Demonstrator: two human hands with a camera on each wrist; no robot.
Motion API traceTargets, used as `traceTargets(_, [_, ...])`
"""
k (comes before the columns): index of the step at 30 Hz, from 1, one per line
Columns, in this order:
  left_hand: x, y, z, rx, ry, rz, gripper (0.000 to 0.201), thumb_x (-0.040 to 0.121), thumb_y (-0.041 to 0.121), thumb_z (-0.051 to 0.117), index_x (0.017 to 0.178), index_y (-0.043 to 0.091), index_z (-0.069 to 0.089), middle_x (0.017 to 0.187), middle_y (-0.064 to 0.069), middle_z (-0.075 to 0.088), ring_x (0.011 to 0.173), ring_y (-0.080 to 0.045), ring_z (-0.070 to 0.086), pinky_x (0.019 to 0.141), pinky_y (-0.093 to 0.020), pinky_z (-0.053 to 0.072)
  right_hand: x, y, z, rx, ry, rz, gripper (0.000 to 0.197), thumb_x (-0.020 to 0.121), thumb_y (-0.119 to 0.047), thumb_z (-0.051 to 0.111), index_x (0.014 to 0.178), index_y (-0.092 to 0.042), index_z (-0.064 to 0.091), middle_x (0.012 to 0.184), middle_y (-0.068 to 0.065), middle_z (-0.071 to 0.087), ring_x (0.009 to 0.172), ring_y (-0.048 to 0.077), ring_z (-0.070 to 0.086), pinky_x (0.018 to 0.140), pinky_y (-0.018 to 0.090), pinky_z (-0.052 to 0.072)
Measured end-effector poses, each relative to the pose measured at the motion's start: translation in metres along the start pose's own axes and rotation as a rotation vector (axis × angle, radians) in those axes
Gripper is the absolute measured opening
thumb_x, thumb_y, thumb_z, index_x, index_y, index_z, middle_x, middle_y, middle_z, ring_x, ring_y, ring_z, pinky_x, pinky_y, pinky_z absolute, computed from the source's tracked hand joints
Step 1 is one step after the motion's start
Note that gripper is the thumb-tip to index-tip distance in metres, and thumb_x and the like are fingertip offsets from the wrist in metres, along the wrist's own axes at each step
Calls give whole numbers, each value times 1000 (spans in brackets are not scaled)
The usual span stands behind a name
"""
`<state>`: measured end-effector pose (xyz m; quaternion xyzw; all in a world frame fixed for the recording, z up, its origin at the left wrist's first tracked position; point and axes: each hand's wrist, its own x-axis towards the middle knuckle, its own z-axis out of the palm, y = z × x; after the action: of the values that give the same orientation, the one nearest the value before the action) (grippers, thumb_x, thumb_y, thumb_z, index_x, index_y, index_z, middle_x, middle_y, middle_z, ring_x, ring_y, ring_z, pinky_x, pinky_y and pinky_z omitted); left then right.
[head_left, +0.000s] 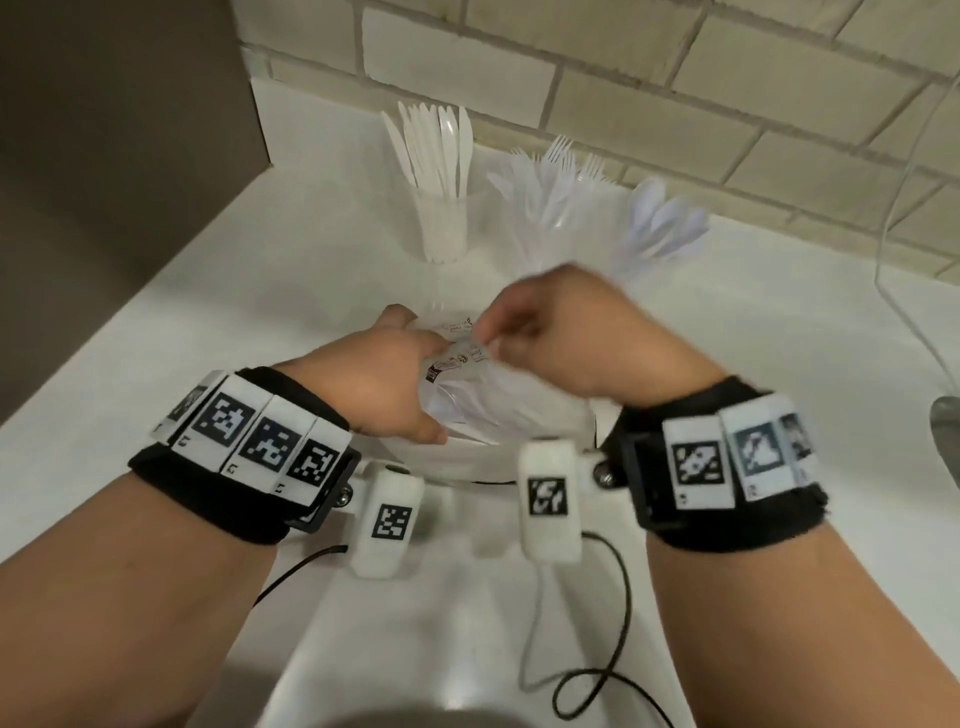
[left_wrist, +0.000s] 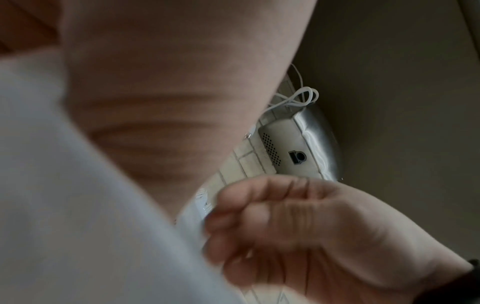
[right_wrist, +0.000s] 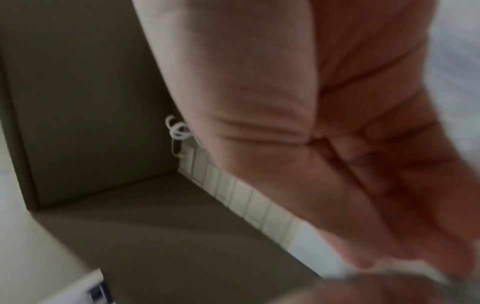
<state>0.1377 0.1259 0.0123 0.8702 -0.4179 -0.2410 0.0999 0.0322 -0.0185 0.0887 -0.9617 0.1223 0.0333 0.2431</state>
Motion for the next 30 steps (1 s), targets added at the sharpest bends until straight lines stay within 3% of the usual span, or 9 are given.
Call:
traceTargets(3, [-1,0,5,11,9,14,103,50,53,81,138,29,34,136,-2,26,120,-29,51,93,-38,51,-3,2,31,-269,-298,148,39,81,-26,71,117,-12,65,112,1,65,103,17,61,90,24,48])
traceTargets(5, [-4,-1,9,26,-1,28,106,45,58,78,135,29,32,137,1,24,123,-26,48,88,-37,54,-5,6,39,-329,-357,249,59,78,-34,75,129,-12,55,128,4,58,115,22,56,94,26,45])
traceTargets(7, [-7,0,14,24,-2,38,110,42,57,79,135,31,28,138,2,19,119,-26,52,84,-36,56,-9,5,45,-334,-384,257,67,75,-37,78,133,-16,50,130,5,53,118,23,51,99,31,45])
traceTargets(12, [-14,8,18,15,-3,9,111,49,53,82,139,34,20,137,3,10,85,-21,65,78,-35,57,-8,4,60,-380,-311,235,69,75,-47,76,130,-16,48,124,6,57,114,25,54,98,37,45])
traceTargets(16, [-16,7,17,25,1,-13,109,55,51,81,141,34,17,135,-2,15,89,-23,64,79,-37,57,-3,8,70,-365,-239,236,69,78,-42,74,132,-13,43,120,6,59,110,25,57,96,33,42])
traceTargets(20, [-20,10,16,-9,54,-34,112,53,45,84,141,34,16,136,-4,14,86,-27,64,80,-38,56,-8,12,72,-288,-275,247,47,83,-27,70,121,-8,49,107,5,58,105,23,56,76,24,35])
traceTargets(23, [-21,15,18,-29,74,-8,113,53,41,86,141,35,15,137,-3,14,86,-28,63,81,-39,55,-13,12,76,-231,-298,215,47,80,-31,72,117,-12,51,100,3,53,97,20,53,76,26,38])
traceTargets(27, [-22,12,15,-47,71,-34,114,53,53,82,144,33,16,134,-5,20,95,-28,62,87,-39,53,-8,14,81,-287,-295,241,42,83,-33,68,116,-10,55,114,5,60,109,24,57,81,26,40])
traceTargets(30, [-23,8,10,-70,92,-76,109,57,49,82,144,35,18,131,-6,23,92,-28,60,87,-35,51,-9,17,69,-282,-283,265,28,84,-36,67,90,-16,50,82,-5,50,91,20,52,74,24,34])
